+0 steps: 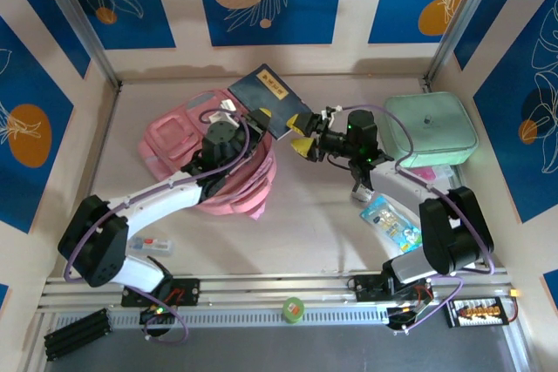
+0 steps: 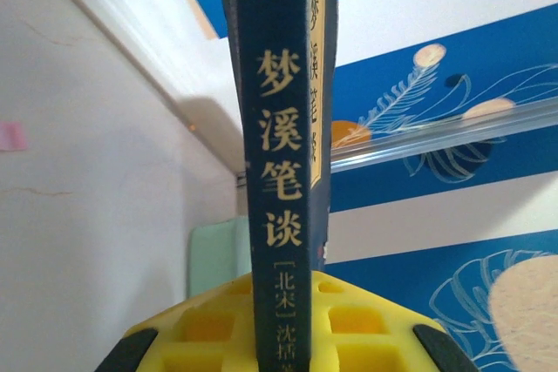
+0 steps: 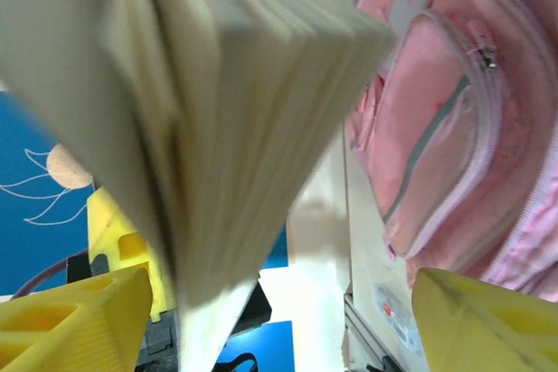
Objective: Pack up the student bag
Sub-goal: Pass the book.
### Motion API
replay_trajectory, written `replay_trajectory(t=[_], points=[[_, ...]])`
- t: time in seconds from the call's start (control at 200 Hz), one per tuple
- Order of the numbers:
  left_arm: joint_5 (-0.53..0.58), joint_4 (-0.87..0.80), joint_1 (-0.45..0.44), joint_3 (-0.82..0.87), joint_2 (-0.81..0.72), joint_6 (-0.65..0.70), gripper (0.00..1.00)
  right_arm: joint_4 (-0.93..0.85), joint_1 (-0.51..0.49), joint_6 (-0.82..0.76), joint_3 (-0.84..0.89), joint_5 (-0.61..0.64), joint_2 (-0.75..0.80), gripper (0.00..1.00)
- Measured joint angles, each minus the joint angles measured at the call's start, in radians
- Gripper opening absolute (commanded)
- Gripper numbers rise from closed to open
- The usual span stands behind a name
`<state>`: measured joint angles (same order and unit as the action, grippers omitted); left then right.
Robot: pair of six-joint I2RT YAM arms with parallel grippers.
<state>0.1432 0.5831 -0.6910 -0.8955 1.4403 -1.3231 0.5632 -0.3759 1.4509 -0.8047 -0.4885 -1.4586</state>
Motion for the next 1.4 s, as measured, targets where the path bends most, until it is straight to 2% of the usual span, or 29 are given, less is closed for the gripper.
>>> replay_trajectory(t=[0.2,0.335,0.625,0.755,0.815,1.01,1.125,1.165,1.245,1.4], points=[[0.000,0.061,-0.001,0.000,0.036,-0.049,0.00,0.084,-0.028,0.046,-0.013,0.048,-0.029,0.57],[0.001,0.068,-0.001,0.000,0.037,-0.064,0.00,0.117,-0.042,0.066,-0.013,0.087,-0.032,0.49],[0.004,0.068,-0.004,0.000,0.037,-0.087,0.00,0.147,-0.046,0.069,-0.012,0.151,-0.018,0.39],[0.008,0.069,-0.005,0.001,0.037,-0.098,0.00,0.166,-0.046,0.066,-0.010,0.169,-0.003,0.21],[0.010,0.070,-0.005,0.001,0.036,-0.105,0.10,0.166,-0.046,0.059,-0.010,0.174,0.002,0.15],[0.024,0.003,-0.006,0.005,0.021,-0.102,0.52,0.100,-0.045,-0.006,0.001,0.195,0.034,0.03],[0.046,-0.082,-0.003,0.035,-0.029,-0.050,0.65,0.019,-0.035,-0.071,0.001,0.206,0.067,0.02],[0.055,-0.121,0.001,0.050,-0.056,0.000,0.69,-0.013,-0.029,-0.099,0.001,0.211,0.083,0.02],[0.081,-0.221,0.009,0.070,-0.113,0.119,0.83,-0.069,-0.010,-0.152,0.002,0.218,0.113,0.02],[0.121,-0.435,0.052,0.091,-0.216,0.357,0.99,-0.175,0.048,-0.250,0.020,0.229,0.173,0.02]])
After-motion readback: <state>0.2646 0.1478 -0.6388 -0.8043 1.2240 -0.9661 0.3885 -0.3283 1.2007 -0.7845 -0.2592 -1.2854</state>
